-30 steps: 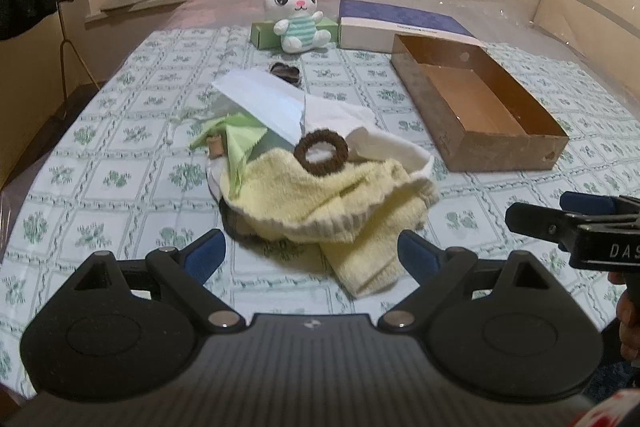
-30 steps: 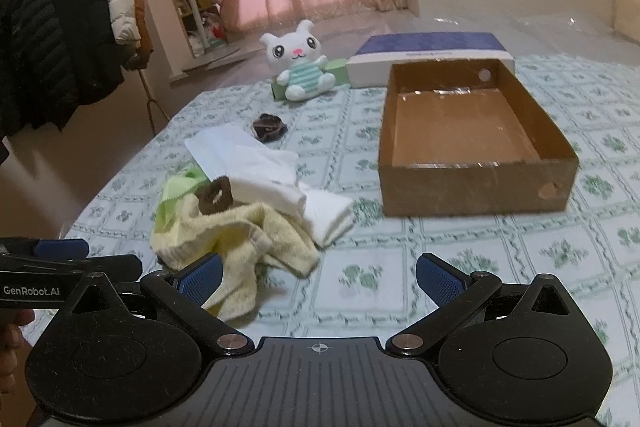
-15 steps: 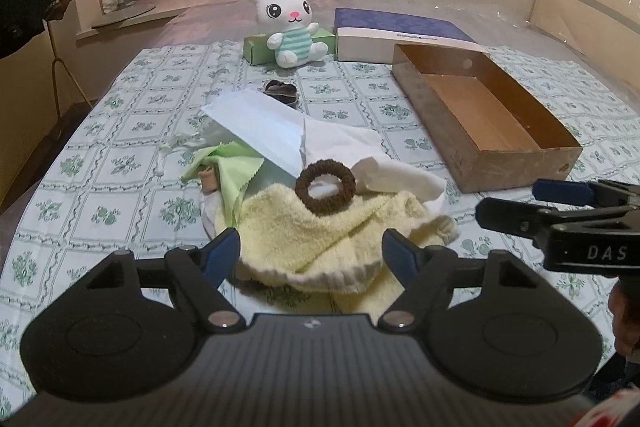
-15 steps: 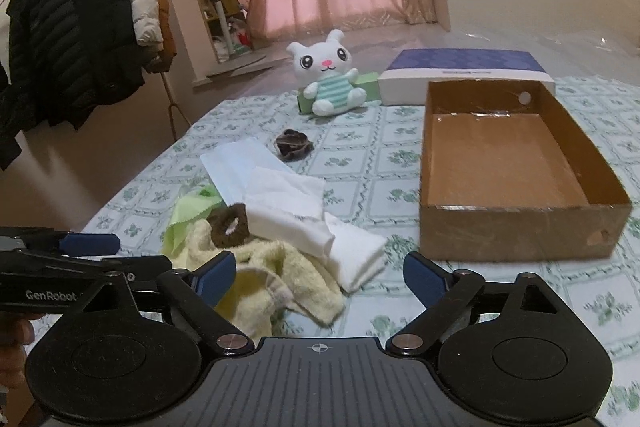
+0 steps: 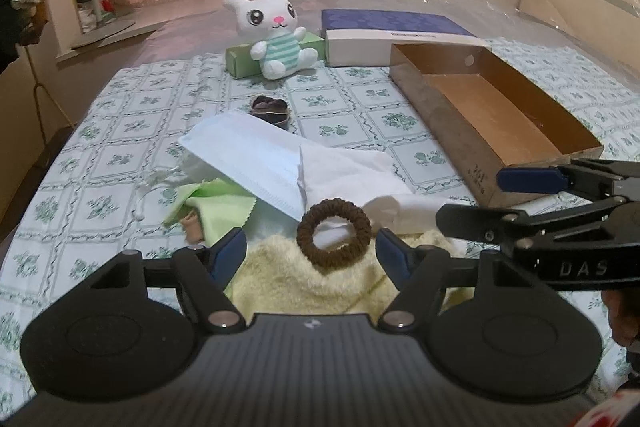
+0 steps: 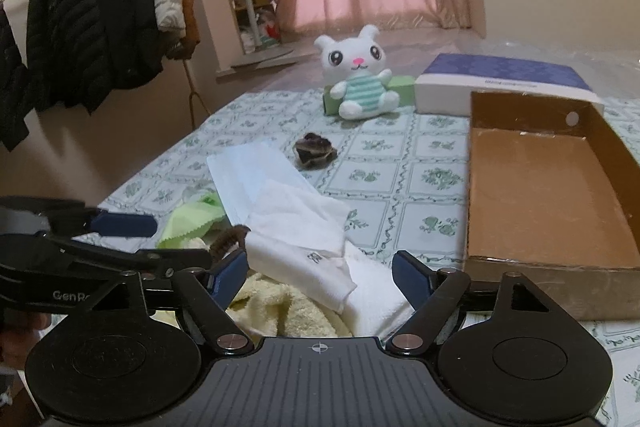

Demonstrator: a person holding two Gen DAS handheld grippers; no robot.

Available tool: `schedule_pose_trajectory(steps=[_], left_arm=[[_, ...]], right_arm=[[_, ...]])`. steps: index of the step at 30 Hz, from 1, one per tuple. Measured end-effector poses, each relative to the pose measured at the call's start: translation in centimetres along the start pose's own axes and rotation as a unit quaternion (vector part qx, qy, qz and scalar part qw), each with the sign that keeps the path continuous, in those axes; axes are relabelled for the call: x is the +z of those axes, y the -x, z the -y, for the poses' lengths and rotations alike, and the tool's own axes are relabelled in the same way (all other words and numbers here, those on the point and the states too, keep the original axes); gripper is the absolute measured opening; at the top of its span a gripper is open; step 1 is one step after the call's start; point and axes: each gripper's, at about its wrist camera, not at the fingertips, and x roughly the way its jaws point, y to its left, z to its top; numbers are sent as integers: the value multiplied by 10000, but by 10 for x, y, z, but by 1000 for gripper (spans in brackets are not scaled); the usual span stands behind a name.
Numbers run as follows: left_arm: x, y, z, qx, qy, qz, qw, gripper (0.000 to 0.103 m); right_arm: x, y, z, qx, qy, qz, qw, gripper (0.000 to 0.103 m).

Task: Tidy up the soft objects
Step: 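Grasp the brown hair tie with the left tool while the right tool grasps the white cloth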

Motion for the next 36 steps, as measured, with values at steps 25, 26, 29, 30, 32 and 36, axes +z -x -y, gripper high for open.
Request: schedule_pose_trajectory(steps=[25, 26, 29, 30, 32, 36], left_arm=[[1, -41, -21, -754, 425, -99, 9962, 14], [1, -37, -23, -730, 458, -40, 9963, 14], [2, -26, -26, -589, 548, 110, 9967, 14], [2, -23, -28, -520, 568, 142, 9969, 14], [2, -20, -31, -452, 634, 171, 9968, 14], [0, -19, -38, -423, 775, 132, 9960, 13]], right_arm=[[-6, -23, 18, 334, -177, -159, 9992, 67], [-5, -25, 17, 339, -142, -148, 9992, 67], [-5, -30, 12, 307, 23, -159, 9994, 67], [-5, -33, 10, 284, 77, -172, 9994, 66], [-5, -38, 8, 282, 204, -196, 9992, 66], [-4, -50, 2, 220, 573, -199, 9979, 66]])
